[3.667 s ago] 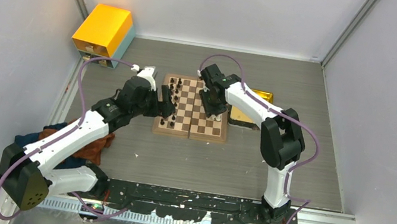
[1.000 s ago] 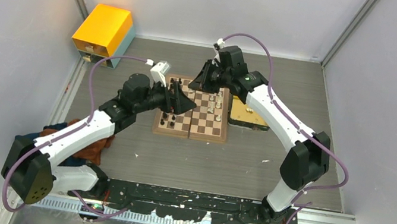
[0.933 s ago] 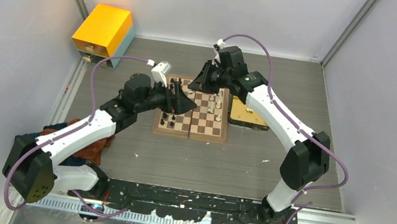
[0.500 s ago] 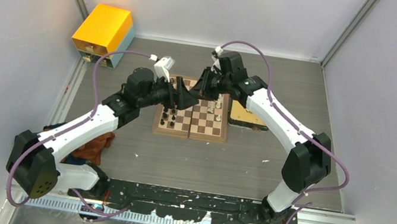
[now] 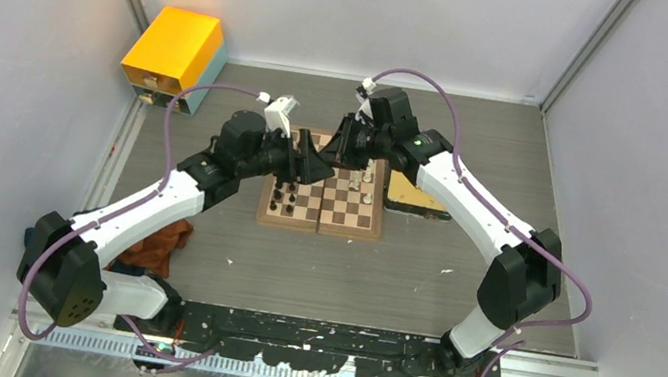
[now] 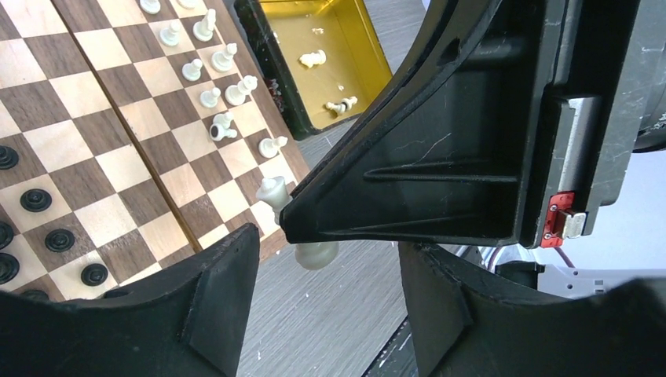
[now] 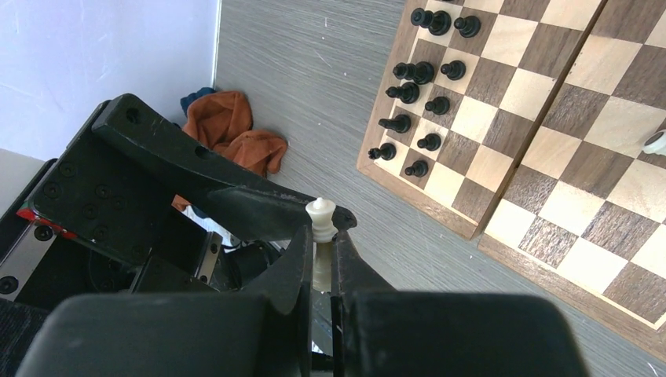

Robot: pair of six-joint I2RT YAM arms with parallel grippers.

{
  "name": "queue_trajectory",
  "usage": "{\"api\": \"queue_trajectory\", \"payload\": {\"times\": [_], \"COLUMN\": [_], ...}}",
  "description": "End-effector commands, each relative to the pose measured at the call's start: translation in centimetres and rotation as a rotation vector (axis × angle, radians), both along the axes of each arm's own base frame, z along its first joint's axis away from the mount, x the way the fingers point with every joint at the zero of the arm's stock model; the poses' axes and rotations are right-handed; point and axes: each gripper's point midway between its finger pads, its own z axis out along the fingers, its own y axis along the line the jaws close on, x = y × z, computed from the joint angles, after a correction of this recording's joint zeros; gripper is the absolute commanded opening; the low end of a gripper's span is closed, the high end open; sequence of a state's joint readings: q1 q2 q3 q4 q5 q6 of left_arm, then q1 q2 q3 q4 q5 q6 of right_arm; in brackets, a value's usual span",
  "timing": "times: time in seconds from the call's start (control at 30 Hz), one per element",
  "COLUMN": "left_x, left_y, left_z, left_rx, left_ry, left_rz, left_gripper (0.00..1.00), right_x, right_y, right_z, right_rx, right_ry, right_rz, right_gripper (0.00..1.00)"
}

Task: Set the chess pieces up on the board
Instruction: Place the chess piece on the chessboard.

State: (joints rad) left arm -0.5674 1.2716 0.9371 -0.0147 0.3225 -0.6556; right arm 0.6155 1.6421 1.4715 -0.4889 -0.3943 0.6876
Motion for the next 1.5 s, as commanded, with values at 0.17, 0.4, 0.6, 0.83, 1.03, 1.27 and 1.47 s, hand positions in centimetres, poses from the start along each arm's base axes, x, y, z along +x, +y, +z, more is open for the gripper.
{"api": "queue_trajectory", "payload": {"times": [0.17,0.4,0.6,0.83,1.03,1.27,1.47], "left_x": [0.3,0.7,0.7,1.1,1.4,1.4,1.3], "left_y": [-0.1,0.3,0.7,0.6,1.0,1.4,2.5], "left_z": [1.8,1.8,0.9,1.3,1.5,1.7,1.5], "left_rx": [-0.037,-0.031,-0.005,-0.011,-0.008,-0.009,0.014], "left_ry": [-0.027,-0.035,-0.014,-0.024,-0.035,-0.042,-0.047], "left_rz": [0.015,0.049,0.068,0.079,0.107,0.131,0.169], "left_gripper": [0.56,0.43,0.40,0.39,0.35,0.24,0.18], "right_x": [-0.9,-1.1,-1.2,-1.4,-1.7,-2.1,-2.0], "right_y": [0.2,0.1,0.3,0.7,1.1,1.3,1.0], "right_z": [3.3,3.3,3.5,3.1,3.0,2.7,2.6], "right_rx": [0.057,0.064,0.074,0.083,0.093,0.092,0.087], "right_ry": [-0.086,-0.088,-0.088,-0.072,-0.065,-0.060,-0.067], "right_rz": [0.019,0.012,0.014,0.021,0.026,0.024,0.010], "right_gripper": [0.01,0.01,0.01,0.01,0.01,0.01,0.01]}}
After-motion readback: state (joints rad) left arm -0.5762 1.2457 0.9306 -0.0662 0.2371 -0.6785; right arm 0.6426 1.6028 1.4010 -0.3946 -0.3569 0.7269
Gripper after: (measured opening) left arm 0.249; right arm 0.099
